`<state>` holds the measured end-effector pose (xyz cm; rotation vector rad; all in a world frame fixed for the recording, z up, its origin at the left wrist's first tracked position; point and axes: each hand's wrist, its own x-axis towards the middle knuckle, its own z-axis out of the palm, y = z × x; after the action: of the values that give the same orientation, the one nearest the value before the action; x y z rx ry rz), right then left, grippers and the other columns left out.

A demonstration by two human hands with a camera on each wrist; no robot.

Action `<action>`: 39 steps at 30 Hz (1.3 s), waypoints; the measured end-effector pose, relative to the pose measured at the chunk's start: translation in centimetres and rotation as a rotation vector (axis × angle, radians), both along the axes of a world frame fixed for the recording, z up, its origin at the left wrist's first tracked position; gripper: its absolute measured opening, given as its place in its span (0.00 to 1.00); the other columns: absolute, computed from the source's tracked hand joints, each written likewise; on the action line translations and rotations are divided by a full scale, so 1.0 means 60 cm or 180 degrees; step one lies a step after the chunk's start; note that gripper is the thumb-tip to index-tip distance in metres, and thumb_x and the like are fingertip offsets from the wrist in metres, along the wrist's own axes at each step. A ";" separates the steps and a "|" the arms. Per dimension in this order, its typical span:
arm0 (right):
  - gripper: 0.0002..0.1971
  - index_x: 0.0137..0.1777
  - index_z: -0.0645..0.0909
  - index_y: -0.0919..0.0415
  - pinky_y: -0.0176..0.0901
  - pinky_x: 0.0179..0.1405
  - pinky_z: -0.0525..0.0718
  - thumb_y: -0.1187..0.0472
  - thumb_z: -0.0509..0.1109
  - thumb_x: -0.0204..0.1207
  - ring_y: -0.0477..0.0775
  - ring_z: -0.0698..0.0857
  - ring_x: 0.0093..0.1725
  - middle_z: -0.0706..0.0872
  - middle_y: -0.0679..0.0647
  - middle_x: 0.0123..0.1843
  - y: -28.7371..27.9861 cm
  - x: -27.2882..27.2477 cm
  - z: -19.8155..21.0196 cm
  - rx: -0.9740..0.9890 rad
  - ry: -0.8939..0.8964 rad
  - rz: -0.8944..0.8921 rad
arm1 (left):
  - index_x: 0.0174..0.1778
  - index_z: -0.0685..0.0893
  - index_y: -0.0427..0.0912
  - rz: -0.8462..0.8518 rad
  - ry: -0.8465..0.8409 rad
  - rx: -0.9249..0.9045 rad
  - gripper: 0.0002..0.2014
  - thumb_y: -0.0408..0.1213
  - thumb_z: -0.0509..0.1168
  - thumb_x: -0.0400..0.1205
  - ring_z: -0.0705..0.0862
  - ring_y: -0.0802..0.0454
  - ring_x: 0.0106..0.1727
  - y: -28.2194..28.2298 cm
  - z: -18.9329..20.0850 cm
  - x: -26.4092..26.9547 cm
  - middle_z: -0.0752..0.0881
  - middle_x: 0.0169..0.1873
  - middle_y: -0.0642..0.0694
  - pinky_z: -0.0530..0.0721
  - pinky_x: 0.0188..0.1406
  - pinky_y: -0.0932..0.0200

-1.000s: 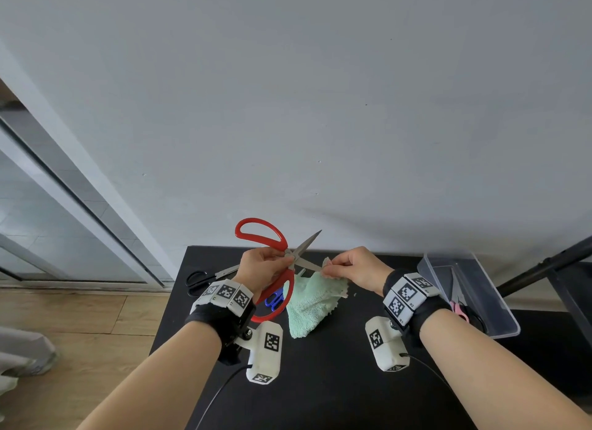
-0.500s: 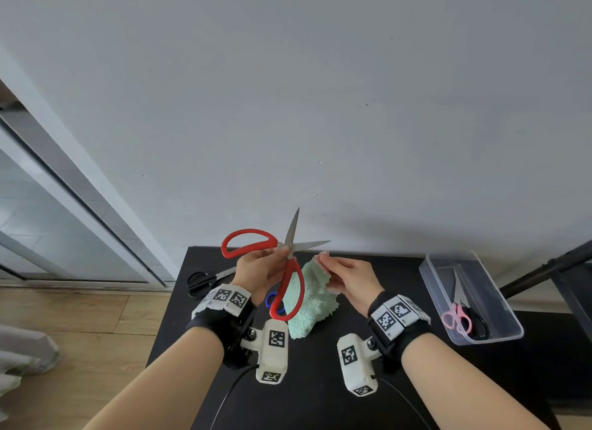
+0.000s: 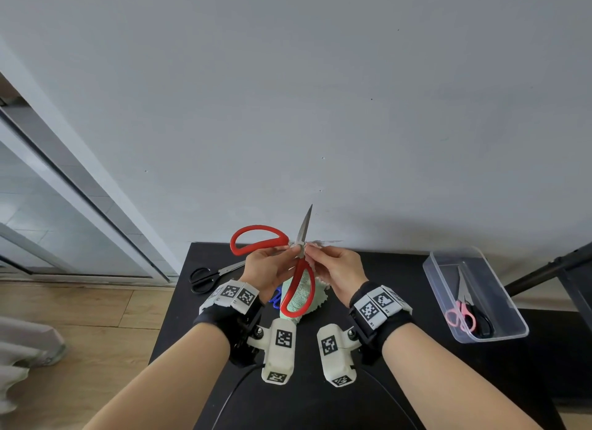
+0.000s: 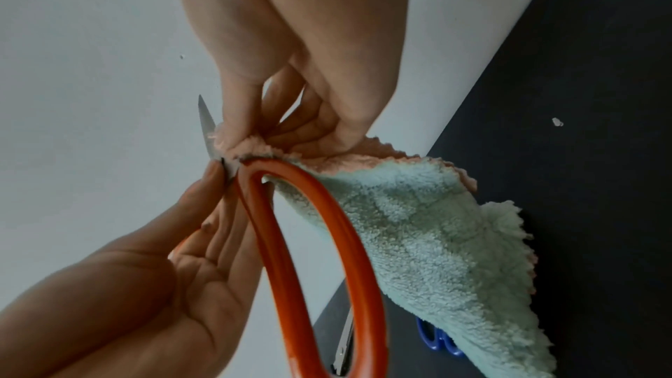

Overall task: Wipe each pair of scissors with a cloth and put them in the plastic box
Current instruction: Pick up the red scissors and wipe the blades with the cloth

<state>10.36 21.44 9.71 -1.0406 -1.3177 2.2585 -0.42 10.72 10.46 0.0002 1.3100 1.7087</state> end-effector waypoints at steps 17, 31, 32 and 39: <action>0.13 0.34 0.86 0.73 0.36 0.25 0.78 0.62 0.75 0.74 0.52 0.81 0.27 0.84 0.60 0.29 0.035 0.010 0.004 0.0615 -0.0068 0.0002 | 0.56 0.81 0.23 -0.0062 0.0244 -0.0094 0.13 0.24 0.69 0.77 0.90 0.47 0.37 0.009 0.006 -0.013 0.88 0.42 0.35 0.89 0.37 0.55; 0.08 0.33 0.87 0.68 0.50 0.38 0.79 0.65 0.75 0.71 0.61 0.79 0.39 0.84 0.62 0.35 0.107 0.067 -0.002 0.0478 -0.0077 -0.0372 | 0.55 0.82 0.27 0.0164 0.0349 -0.0344 0.11 0.26 0.69 0.78 0.89 0.49 0.37 -0.016 -0.003 -0.058 0.87 0.41 0.37 0.88 0.35 0.58; 0.06 0.36 0.89 0.68 0.49 0.39 0.79 0.63 0.77 0.69 0.61 0.80 0.40 0.85 0.62 0.38 0.111 0.071 0.000 0.0424 -0.0073 -0.0368 | 0.56 0.82 0.26 0.0192 0.0372 -0.0357 0.12 0.27 0.69 0.79 0.89 0.49 0.37 -0.020 -0.006 -0.064 0.87 0.41 0.37 0.88 0.34 0.59; 0.16 0.49 0.83 0.81 0.35 0.24 0.74 0.64 0.75 0.72 0.49 0.76 0.26 0.81 0.57 0.29 0.060 0.033 0.004 0.0177 0.0098 0.0089 | 0.60 0.80 0.23 0.0045 0.0262 -0.0166 0.16 0.27 0.68 0.79 0.89 0.49 0.38 0.005 -0.003 -0.043 0.88 0.39 0.39 0.88 0.36 0.57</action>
<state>12.34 25.05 9.92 -0.9706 -1.3823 2.2356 -3.02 11.00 10.30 0.0313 1.4180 1.7014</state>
